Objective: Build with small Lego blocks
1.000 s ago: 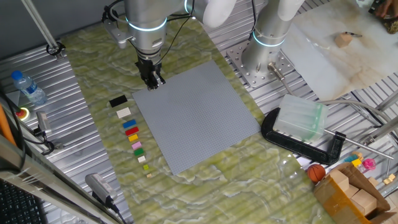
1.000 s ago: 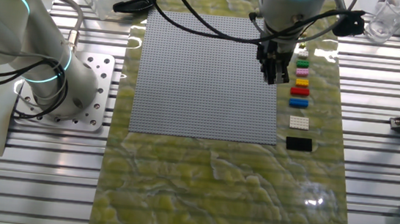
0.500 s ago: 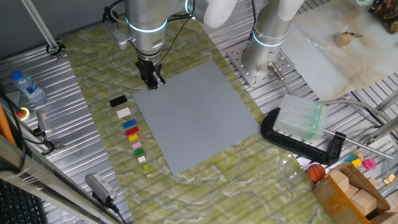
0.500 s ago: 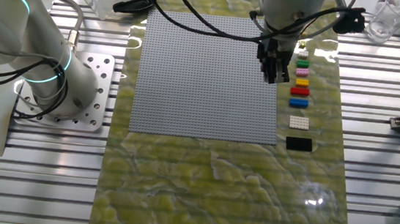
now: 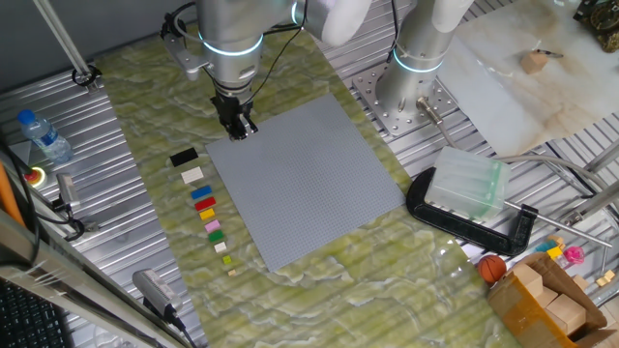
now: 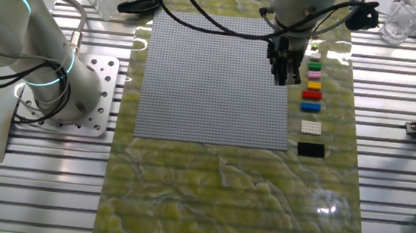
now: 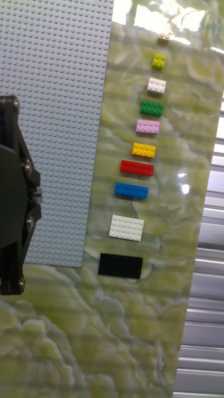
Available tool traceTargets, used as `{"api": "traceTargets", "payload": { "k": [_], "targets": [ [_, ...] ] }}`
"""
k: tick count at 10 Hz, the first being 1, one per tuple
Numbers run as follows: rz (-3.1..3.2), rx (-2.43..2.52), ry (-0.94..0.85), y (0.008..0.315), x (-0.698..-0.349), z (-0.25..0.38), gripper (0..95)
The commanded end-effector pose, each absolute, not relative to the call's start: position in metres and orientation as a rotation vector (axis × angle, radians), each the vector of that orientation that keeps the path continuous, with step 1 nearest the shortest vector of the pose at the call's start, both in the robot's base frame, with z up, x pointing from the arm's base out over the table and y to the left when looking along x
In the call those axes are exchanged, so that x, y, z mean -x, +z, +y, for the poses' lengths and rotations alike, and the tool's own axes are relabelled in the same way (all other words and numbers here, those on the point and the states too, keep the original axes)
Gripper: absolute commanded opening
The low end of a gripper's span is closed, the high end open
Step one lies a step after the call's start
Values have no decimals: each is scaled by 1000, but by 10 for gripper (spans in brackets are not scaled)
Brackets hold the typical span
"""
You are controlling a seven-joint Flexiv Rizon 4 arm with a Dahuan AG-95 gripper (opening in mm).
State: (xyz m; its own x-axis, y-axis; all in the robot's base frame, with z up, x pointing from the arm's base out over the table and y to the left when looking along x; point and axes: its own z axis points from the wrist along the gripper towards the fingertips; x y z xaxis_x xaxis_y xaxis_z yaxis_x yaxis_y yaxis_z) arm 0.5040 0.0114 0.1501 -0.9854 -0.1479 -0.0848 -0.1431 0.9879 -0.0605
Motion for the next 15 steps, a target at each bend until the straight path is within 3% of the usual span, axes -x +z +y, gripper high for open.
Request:
{"api": "traceTargets", "payload": {
  "k": [1,6,11,15],
  "targets": [
    [3044,198,-98,145,-505,19,0],
    [3036,166,-102,117,-507,41,0],
    [3067,156,6,116,-513,57,0],
    [3053,-41,-10,113,-527,58,0]
  ]
}}
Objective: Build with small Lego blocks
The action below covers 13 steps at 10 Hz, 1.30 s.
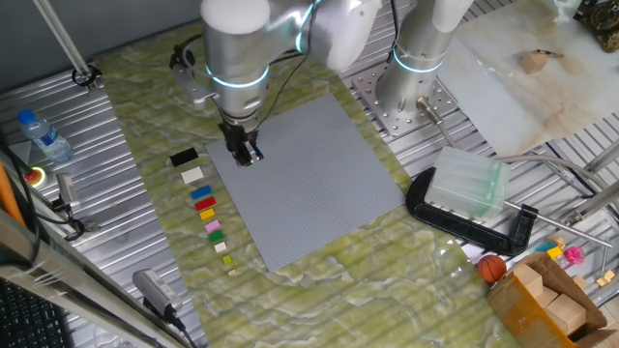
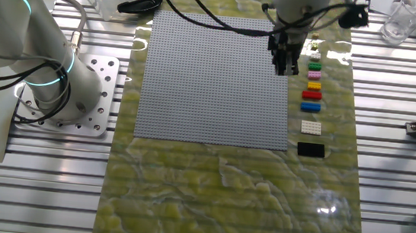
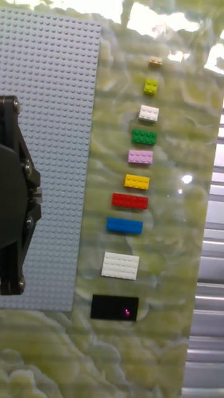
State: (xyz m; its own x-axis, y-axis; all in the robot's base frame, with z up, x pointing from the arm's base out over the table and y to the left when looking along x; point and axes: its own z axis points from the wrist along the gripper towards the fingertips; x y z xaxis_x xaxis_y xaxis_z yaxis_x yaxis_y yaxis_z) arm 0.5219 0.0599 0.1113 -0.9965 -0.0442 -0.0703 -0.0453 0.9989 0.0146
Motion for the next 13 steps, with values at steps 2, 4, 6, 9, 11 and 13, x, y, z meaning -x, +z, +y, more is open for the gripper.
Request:
{"api": "traceTargets", "payload": {
  "k": [2,4,6,9,11,13],
  "targets": [
    [3060,-58,-29,108,-542,37,0],
    [3061,-69,-10,100,-555,4,0],
    [3054,-16,3,101,-570,-11,0],
    [3067,-10,-24,97,-606,-9,0],
    [3092,51,-5,102,-613,-17,0],
    [3075,71,83,96,-605,-20,0]
  ]
}}
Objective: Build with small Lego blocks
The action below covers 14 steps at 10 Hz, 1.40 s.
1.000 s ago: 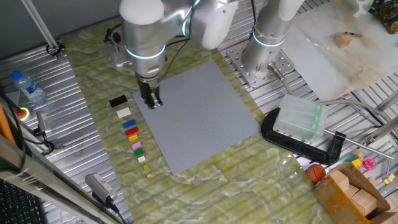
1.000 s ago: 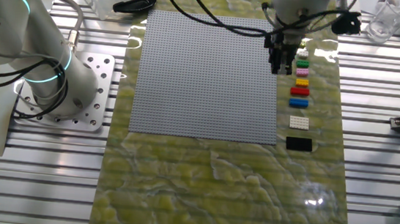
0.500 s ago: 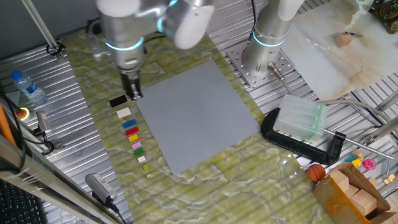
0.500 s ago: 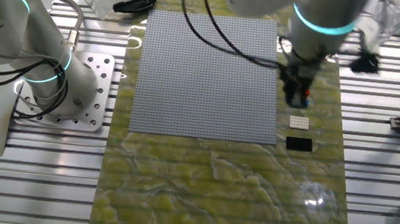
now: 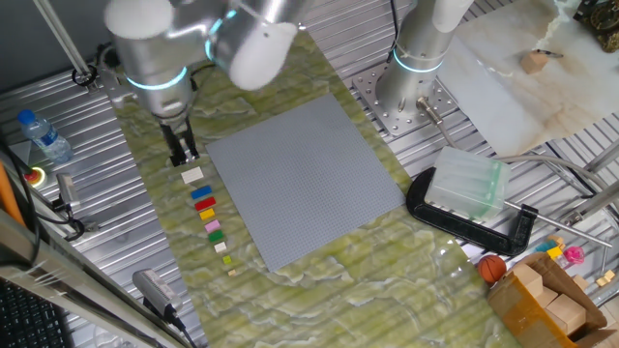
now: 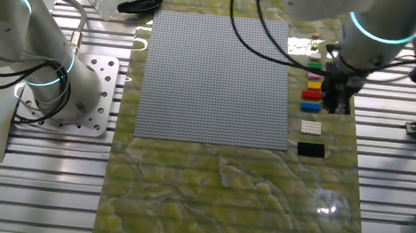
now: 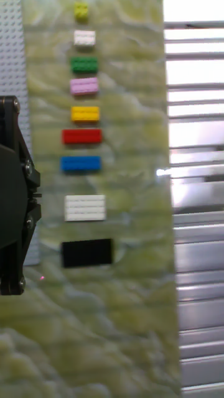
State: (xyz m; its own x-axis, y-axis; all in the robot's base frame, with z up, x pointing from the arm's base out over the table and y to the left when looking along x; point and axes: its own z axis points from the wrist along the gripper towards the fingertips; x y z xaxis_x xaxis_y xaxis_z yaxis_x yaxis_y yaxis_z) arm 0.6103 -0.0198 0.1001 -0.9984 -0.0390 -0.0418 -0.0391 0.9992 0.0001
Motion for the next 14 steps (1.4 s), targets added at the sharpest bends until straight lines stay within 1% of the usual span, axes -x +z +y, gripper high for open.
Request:
{"api": "traceTargets", "payload": {
  "k": [1,3,5,6,8,9,10,12,13,14],
  "targets": [
    [3070,102,125,92,-601,-22,0],
    [3056,128,105,84,-591,-27,0],
    [3063,83,56,84,-591,-27,0],
    [3081,73,-20,84,-591,-27,0],
    [3107,-41,-88,84,-591,-27,0],
    [3115,-94,-93,84,-591,-27,0],
    [3126,-96,-97,84,-591,-27,190],
    [3140,-90,-104,84,-591,-27,190],
    [3160,-16,-103,85,-594,-40,380],
    [3152,-21,-102,83,-597,-53,380]
  ]
}}
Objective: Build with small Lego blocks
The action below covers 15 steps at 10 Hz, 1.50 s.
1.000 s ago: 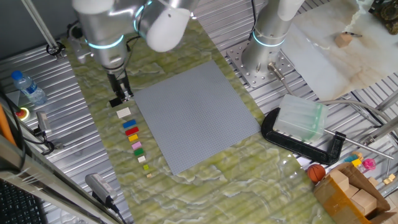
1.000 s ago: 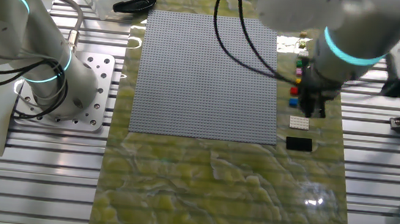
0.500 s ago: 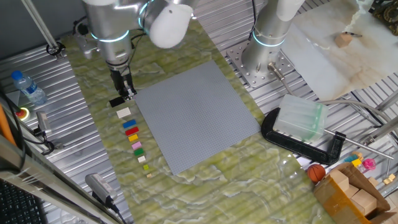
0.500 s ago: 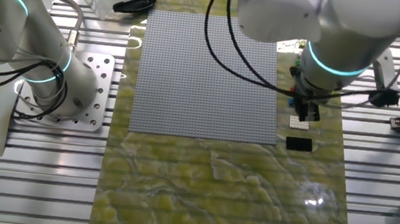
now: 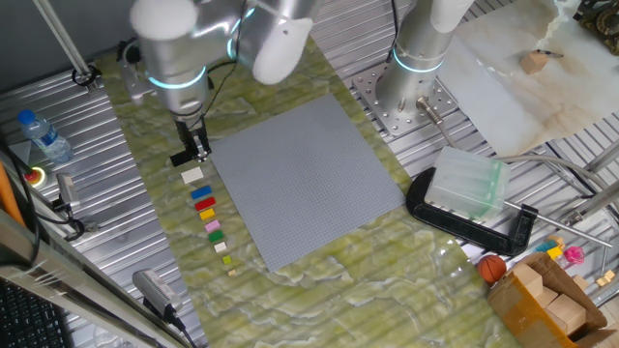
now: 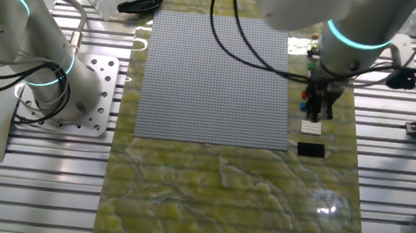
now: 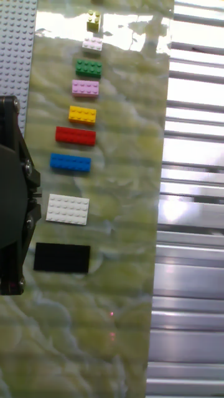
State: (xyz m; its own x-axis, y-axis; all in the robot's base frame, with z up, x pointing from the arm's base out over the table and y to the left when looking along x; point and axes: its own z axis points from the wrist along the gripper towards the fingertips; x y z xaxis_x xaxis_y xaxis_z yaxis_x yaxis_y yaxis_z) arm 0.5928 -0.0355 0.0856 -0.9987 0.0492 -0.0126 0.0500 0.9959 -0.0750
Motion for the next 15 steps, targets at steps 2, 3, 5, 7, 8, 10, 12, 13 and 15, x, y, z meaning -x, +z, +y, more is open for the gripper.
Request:
{"api": "traceTargets", "payload": {
  "k": [2,3,5,7,8,10,12,13,15],
  "targets": [
    [3144,-41,-101,77,-599,-72,380],
    [3138,-39,-100,74,-600,-77,380],
    [3134,-13,-101,71,-600,-83,380],
    [3134,-13,-101,71,-600,-83,380],
    [3134,-13,-101,71,-600,-83,380],
    [3134,-13,-101,71,-600,-83,380],
    [3134,-13,-101,71,-600,-83,380],
    [3134,-13,-101,71,-600,-83,380],
    [3134,-13,-101,71,-600,-83,380]
  ]
}}
